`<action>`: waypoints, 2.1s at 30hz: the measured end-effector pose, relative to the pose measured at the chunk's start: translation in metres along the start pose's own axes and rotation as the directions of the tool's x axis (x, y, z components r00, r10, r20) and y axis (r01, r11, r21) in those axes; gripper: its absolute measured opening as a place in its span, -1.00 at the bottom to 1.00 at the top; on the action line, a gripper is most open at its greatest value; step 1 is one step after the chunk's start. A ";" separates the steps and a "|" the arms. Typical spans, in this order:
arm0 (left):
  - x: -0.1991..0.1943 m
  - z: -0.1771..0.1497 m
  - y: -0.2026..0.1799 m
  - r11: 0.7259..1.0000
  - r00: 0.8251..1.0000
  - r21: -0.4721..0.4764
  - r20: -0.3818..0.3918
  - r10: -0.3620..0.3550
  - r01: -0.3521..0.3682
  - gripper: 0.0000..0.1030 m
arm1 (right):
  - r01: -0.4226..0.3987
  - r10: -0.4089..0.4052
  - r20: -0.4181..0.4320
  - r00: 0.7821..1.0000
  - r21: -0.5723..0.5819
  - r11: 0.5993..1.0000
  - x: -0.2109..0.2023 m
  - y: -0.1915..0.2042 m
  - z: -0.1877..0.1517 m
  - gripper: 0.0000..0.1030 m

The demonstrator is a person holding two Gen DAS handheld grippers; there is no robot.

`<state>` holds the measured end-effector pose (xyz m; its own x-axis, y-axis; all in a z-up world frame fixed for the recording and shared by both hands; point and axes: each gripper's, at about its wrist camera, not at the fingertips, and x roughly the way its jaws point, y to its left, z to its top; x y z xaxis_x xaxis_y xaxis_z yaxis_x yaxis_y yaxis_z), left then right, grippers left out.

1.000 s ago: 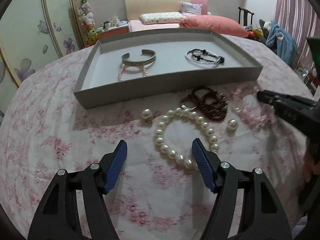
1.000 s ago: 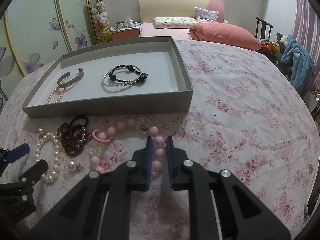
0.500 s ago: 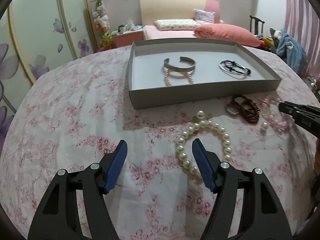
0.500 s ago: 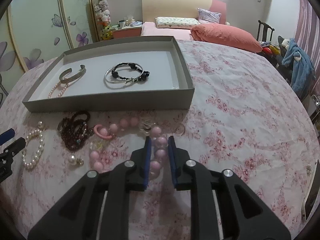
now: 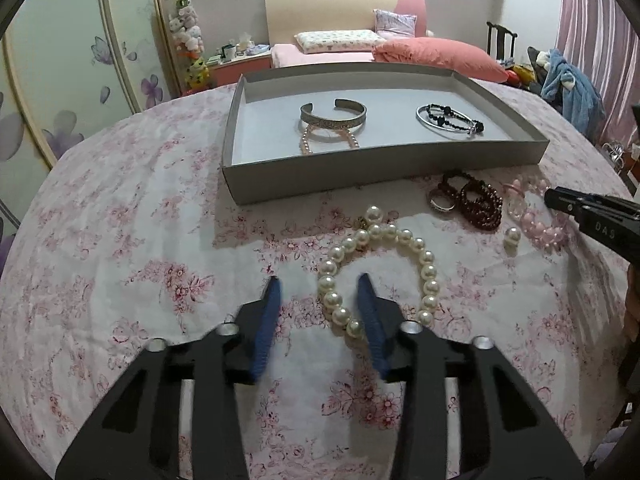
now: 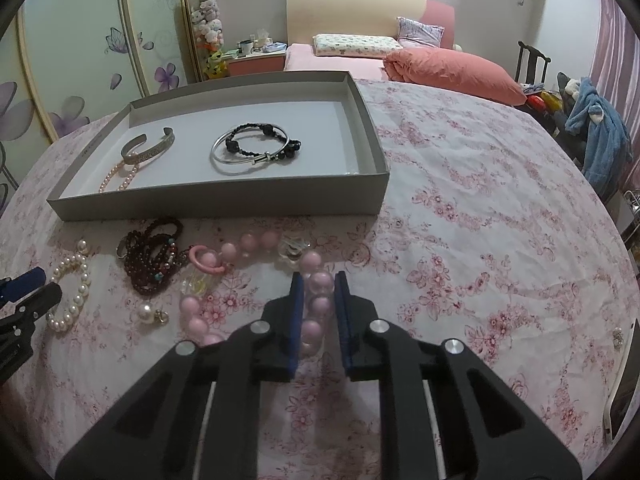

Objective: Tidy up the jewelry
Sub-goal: 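Grasp the white pearl bracelet with the left tool while the right tool holds the pink beads, then carry both held bracelets over the gray tray and lower them inside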

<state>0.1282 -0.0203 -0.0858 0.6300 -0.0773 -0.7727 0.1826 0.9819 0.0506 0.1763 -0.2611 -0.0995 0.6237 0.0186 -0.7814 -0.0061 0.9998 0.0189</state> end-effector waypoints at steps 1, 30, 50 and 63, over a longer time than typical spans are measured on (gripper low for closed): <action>0.000 0.000 0.000 1.000 1.000 0.004 0.001 0.000 0.000 -0.38 | 0.000 0.000 0.000 1.000 -0.001 1.000 0.000 0.000 0.000 -0.67; -0.046 0.012 0.012 0.976 0.968 -0.129 0.202 -0.150 0.178 -0.80 | -0.310 0.290 0.244 0.925 0.047 0.950 -0.066 0.020 0.001 -0.73; -0.065 0.014 0.006 0.942 0.926 -0.175 0.300 -0.228 0.288 -0.80 | -0.347 0.316 0.309 0.897 0.049 0.936 -0.081 0.030 -0.007 -0.73; -0.080 0.012 0.009 0.944 0.915 -0.188 0.355 -0.191 0.270 -0.80 | -0.312 0.280 0.362 0.889 0.032 0.949 -0.097 0.035 -0.009 -0.74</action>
<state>0.0883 -0.0075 -0.0159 0.8098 -0.3197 -0.4919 0.2005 0.9388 -0.2800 0.1082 -0.2277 -0.0289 0.8355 0.2942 -0.4641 -0.1757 0.9433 0.2816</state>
